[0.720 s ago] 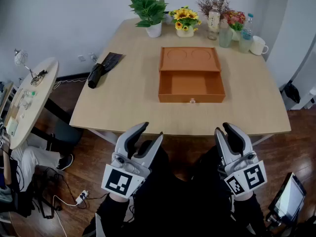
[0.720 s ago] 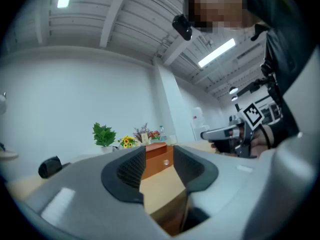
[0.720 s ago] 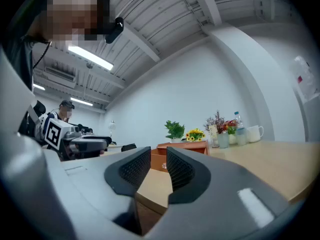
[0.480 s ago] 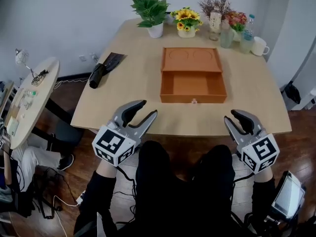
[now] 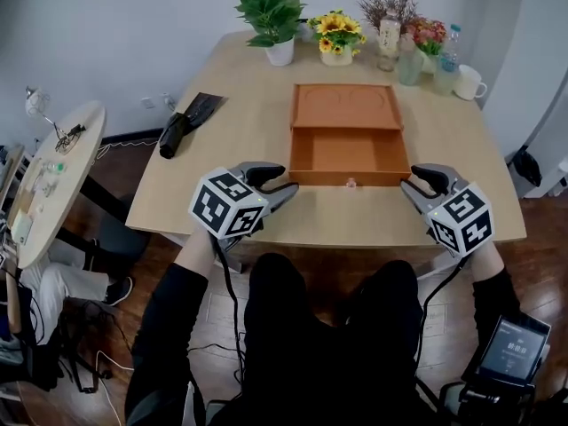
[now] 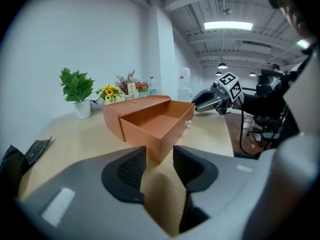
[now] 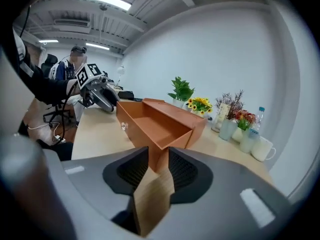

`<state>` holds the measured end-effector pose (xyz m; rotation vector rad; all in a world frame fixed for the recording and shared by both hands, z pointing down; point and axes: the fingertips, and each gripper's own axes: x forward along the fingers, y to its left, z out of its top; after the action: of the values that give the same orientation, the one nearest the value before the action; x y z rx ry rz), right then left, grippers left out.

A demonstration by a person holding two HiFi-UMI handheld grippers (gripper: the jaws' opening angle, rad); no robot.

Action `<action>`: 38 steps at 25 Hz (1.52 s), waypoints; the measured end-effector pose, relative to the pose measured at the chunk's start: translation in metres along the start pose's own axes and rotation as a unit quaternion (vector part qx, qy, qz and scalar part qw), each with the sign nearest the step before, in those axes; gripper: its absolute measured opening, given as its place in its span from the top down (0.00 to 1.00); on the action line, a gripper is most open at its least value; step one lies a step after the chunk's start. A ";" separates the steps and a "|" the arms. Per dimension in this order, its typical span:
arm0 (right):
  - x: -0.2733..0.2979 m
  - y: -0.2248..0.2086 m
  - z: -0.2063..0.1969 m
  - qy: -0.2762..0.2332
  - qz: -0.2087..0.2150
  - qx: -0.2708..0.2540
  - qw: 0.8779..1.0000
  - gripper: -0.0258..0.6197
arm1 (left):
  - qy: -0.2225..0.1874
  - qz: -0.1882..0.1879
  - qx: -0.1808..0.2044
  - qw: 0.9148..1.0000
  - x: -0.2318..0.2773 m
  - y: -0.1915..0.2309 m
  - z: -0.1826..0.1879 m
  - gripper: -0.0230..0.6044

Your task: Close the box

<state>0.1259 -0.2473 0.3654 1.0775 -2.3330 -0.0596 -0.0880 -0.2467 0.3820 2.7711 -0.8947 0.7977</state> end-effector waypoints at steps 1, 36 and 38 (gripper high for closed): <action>0.002 -0.001 0.001 0.001 -0.003 -0.004 1.000 0.77 | 0.000 -0.003 -0.005 1.000 0.002 0.002 0.000 0.75; 0.081 -0.132 0.067 -0.008 0.056 0.264 0.963 0.80 | 0.001 0.022 -0.019 1.000 0.088 -0.041 0.072 0.84; 0.084 -0.127 0.068 0.001 0.059 0.258 0.964 0.82 | 0.012 0.035 -0.028 0.999 0.095 -0.031 0.069 0.83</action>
<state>0.1352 -0.4060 0.3138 1.1631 -2.4691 0.6267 0.0258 -0.2885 0.3737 2.6905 -0.9990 0.8009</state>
